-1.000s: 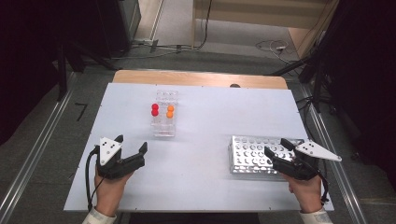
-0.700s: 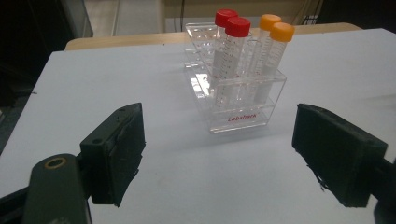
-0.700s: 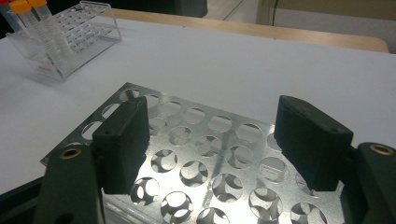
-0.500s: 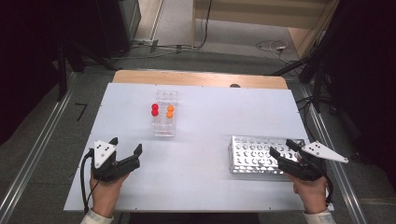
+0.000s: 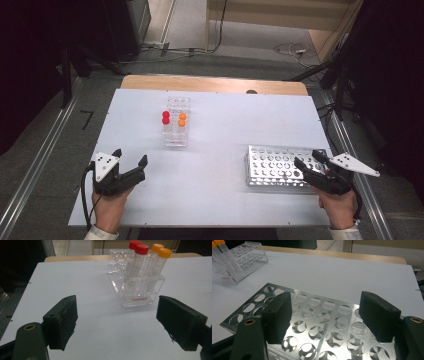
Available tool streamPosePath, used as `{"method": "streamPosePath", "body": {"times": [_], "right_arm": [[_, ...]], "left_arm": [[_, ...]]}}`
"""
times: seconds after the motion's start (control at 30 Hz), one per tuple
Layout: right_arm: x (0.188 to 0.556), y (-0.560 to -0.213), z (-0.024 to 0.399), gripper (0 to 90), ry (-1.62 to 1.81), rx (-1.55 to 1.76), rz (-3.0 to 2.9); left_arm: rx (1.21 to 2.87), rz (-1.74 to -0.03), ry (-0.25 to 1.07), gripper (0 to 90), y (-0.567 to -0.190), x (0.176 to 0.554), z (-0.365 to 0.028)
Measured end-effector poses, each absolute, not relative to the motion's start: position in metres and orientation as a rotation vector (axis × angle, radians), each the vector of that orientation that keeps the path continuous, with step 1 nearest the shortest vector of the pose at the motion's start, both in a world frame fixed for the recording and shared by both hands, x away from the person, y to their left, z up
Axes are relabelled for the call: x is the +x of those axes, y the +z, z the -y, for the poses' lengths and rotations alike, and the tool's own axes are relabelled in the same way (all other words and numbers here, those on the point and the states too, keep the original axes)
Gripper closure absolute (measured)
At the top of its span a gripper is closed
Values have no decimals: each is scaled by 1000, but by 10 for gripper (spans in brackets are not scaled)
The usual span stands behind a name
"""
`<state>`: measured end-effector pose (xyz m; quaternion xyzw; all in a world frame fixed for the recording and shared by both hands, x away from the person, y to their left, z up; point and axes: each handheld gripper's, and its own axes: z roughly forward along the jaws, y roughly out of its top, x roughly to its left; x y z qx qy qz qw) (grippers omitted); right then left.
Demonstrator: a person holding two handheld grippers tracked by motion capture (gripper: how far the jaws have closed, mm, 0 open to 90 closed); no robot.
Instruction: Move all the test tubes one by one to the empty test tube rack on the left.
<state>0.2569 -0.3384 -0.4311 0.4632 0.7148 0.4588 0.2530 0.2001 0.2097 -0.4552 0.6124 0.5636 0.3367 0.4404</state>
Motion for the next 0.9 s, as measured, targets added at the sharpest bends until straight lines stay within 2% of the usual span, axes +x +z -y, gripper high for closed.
{"method": "streamPosePath", "body": {"times": [0.9], "right_arm": [[255,-434,364,252,1226,1328,-1855]], "left_arm": [[1505,-1495,827,180,-469,203,-233]]}}
